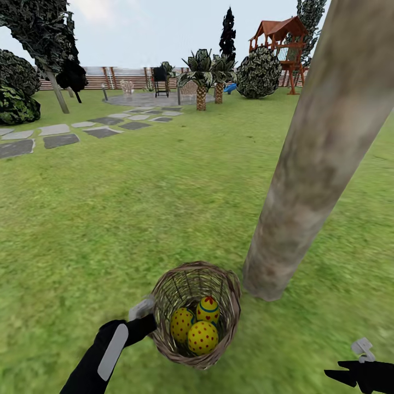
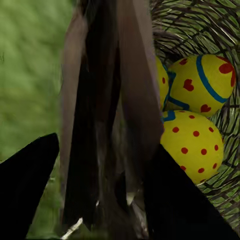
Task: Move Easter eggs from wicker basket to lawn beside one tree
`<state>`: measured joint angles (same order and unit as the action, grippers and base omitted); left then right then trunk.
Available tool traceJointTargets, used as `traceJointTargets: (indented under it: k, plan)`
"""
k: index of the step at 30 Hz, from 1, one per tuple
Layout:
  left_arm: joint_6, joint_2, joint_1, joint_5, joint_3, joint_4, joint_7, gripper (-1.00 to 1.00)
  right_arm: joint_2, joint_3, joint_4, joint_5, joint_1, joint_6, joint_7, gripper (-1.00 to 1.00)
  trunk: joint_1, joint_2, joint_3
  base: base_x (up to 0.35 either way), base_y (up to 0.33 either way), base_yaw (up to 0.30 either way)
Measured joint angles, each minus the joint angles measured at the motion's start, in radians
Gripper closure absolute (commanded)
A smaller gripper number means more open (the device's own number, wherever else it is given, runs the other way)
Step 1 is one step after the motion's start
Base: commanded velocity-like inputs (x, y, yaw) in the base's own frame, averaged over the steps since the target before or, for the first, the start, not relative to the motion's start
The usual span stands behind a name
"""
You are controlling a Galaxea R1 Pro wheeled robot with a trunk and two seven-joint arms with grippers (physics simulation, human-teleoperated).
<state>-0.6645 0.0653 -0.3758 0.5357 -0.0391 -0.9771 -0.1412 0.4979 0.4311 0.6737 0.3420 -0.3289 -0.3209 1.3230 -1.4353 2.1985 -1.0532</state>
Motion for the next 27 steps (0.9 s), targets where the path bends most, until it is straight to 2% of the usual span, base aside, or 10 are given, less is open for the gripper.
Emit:
traceJointTargets:
  k: [17,21,25,27]
  plan:
    - [0.0,0.0,0.0,-0.002,0.0,-0.001,0.0,-1.0,0.0,0.0,-0.002,0.0,0.0,0.0,-0.003,-1.0,0.0,0.0,0.0,0.0,0.0,0.0]
    - [-0.003,-0.002,0.0,-0.002,0.0,-0.015,-0.001,-1.0,0.0,0.0,-0.002,0.0,0.0,-0.001,-0.004,-1.0,0.015,-0.028,0.013,0.0,0.0,0.0]
    - [-0.019,-0.008,0.002,-0.002,-0.016,-0.118,-0.003,-1.0,-0.018,-0.002,-0.005,0.003,0.0,0.0,-0.007,-1.0,0.031,-0.056,0.025,0.0,0.0,0.0]
    - [-0.031,-0.01,0.005,-0.002,-0.025,-0.141,-0.003,-1.0,-0.02,-0.003,-0.006,0.004,0.0,0.001,-0.008,-1.0,0.038,-0.07,0.031,0.0,0.0,0.0]
